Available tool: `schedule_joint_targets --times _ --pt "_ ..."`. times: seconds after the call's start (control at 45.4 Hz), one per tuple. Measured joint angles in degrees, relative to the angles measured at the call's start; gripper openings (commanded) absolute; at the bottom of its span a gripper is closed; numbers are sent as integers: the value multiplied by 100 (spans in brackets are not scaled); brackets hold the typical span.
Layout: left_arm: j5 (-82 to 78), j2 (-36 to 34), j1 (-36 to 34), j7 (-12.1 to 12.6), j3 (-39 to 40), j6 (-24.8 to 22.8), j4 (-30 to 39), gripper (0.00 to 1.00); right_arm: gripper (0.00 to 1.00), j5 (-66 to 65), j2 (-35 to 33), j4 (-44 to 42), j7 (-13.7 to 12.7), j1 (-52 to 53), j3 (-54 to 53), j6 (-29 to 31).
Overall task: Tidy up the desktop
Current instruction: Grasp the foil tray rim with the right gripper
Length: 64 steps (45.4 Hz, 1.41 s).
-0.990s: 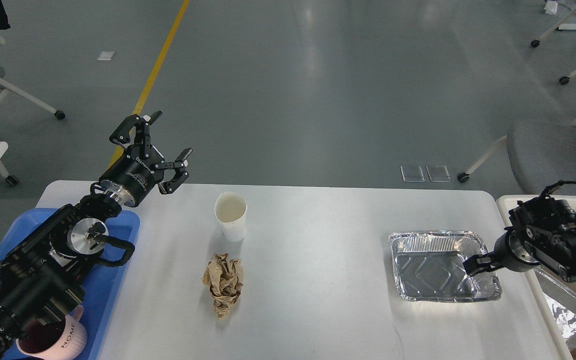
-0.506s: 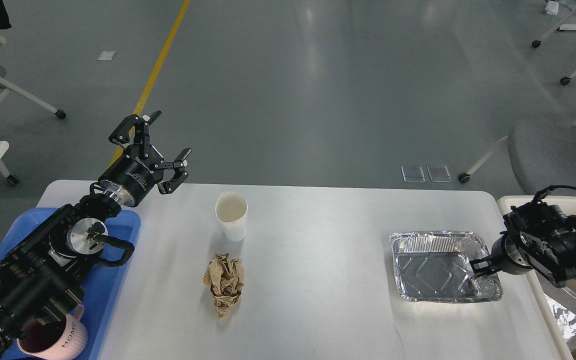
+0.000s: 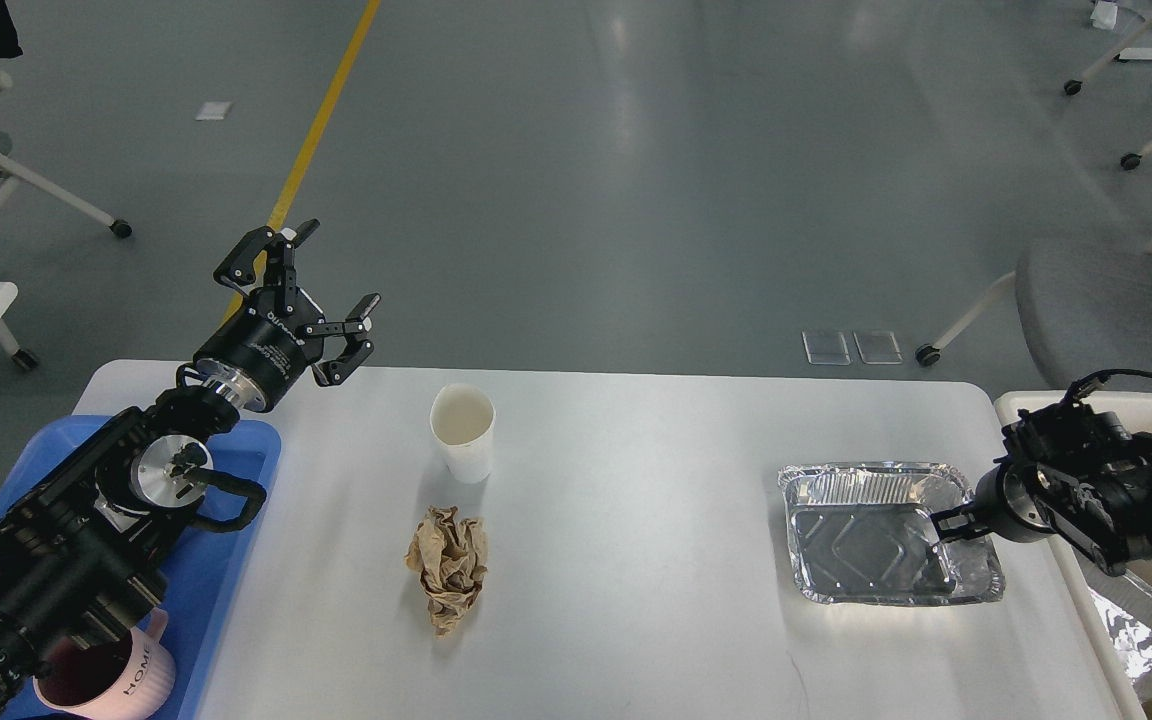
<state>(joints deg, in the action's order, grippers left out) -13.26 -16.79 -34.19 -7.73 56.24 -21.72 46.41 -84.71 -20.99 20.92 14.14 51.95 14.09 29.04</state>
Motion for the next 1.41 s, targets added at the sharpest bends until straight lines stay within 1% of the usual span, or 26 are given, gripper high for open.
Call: schedule_joint_targets --times 0.044,0.132,0.176,0.198,0.242,0.308,0.33,0.484,0.616,0.792,1.166,1.298,1.408 --pt "0 -10 0 0 0 0 0 98 58 4 -1 5 0 -1 0 -17" --pt "0 -16 0 0 0 0 0 98 39 4 -1 8 0 -8 9 -24" --pt "0 -16 0 0 0 0 0 98 31 4 0 8 -3 -9 18 -22" --pt "1 -17 0 0 2 0 0 98 24 3 1 8 -4 -12 24 -14" --pt "1 -22 0 0 7 0 0 98 17 -3 5 9 -6 -20 38 8" --pt "1 -25 0 0 9 0 0 98 3 -13 6 8 -10 -37 47 22" --pt "3 -28 0 0 9 0 0 98 0 -15 7 8 -12 -45 54 28" --pt "6 -35 0 0 20 0 0 98 0 -9 16 -1 -68 -59 229 83" --pt "6 -39 0 0 26 4 0 98 0 196 45 -128 -161 -40 240 468" --pt "7 -40 0 0 26 9 0 98 0 504 51 -171 -162 -19 239 559" --pt "8 -60 0 0 61 10 0 98 0 549 85 -101 -126 149 270 693" --pt "8 -61 0 0 62 8 0 98 0 551 70 -51 -102 406 267 1021" --pt "8 -64 0 0 62 7 0 98 0 555 -5 259 -81 698 245 1335"
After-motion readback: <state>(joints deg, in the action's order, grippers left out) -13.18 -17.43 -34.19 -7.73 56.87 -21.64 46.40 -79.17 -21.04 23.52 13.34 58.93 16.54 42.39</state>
